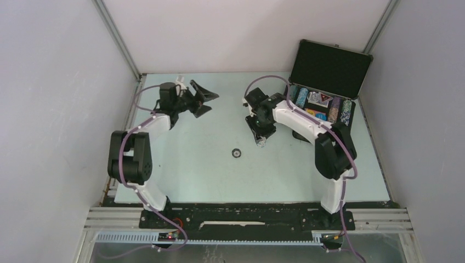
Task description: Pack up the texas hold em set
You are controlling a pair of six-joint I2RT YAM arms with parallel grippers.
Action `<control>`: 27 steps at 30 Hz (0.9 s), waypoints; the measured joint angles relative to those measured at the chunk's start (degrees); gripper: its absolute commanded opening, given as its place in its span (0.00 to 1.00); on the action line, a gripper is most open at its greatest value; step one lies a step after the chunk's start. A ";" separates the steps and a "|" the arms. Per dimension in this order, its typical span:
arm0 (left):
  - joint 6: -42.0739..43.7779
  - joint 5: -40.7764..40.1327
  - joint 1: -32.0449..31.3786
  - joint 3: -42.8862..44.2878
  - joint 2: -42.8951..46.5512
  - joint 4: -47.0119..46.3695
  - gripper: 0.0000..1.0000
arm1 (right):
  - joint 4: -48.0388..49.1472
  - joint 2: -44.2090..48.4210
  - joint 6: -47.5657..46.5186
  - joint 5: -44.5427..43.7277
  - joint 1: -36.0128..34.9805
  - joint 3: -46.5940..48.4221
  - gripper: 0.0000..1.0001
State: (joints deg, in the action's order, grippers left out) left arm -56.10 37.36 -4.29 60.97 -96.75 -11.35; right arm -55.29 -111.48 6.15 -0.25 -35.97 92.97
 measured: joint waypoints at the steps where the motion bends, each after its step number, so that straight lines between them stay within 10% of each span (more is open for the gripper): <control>1: -1.18 1.40 -1.09 0.00 -0.98 -1.40 0.91 | 0.02 0.52 -0.46 0.02 -0.22 -0.90 0.00; 14: -17.25 17.14 -22.23 0.02 -11.72 -23.15 0.75 | -1.25 19.80 -1.75 -0.52 -2.99 -8.02 0.00; 27: -33.03 23.54 -24.83 0.42 -19.52 -45.40 0.66 | -5.33 19.71 -0.46 -2.45 -0.92 -6.91 0.00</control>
State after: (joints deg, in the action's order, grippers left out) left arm -89.12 60.90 -29.12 61.39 -116.27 -56.75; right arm -60.62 -91.77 5.69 -2.70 -36.88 86.06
